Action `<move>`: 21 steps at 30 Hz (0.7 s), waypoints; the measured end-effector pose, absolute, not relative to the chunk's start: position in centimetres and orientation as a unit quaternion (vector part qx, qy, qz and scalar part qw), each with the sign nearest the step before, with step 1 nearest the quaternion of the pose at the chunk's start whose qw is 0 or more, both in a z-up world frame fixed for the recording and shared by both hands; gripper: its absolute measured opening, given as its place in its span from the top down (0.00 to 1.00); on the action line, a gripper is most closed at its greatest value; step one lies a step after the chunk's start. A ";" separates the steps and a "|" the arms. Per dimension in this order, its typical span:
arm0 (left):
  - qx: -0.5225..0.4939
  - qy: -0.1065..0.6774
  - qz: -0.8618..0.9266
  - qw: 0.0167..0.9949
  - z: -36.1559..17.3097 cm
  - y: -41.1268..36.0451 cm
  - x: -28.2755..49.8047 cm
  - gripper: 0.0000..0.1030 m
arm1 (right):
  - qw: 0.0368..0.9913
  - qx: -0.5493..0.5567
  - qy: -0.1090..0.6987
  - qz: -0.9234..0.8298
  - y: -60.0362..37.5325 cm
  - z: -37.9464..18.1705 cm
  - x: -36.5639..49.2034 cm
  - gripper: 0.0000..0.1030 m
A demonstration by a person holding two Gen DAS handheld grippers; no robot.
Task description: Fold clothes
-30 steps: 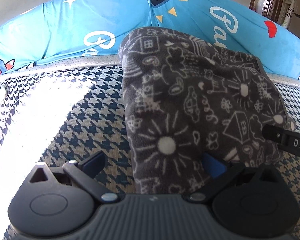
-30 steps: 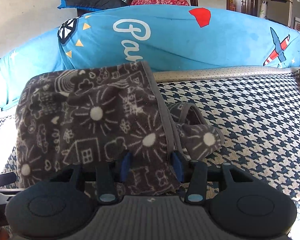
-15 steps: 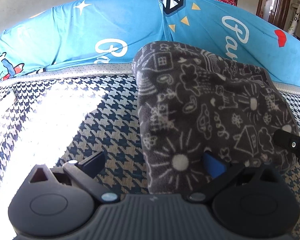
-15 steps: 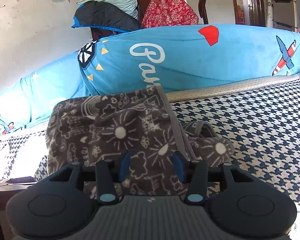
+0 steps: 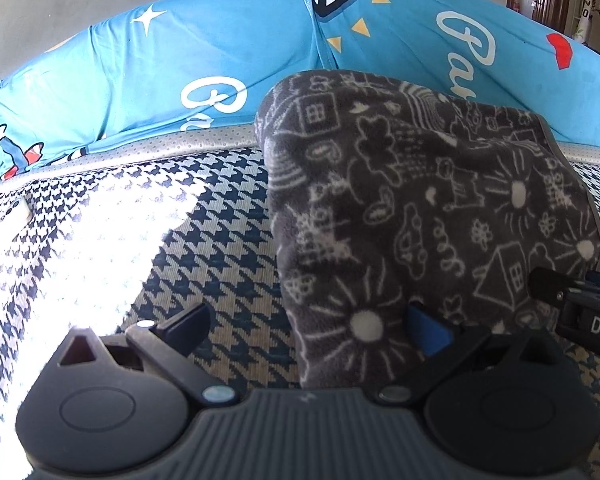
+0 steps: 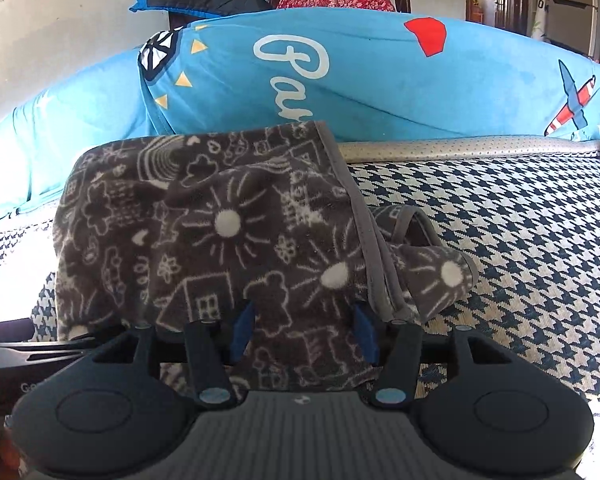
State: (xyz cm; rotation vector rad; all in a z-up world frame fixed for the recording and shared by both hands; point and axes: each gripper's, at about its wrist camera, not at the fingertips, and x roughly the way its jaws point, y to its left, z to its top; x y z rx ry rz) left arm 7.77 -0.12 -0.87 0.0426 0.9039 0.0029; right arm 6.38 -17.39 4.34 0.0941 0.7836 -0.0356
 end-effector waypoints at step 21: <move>0.034 0.429 0.000 0.903 1.6 -1.9 4.8 0.00 | 0.927 0.078 0.366 -0.017 -18.7 6.0 4.6 0.43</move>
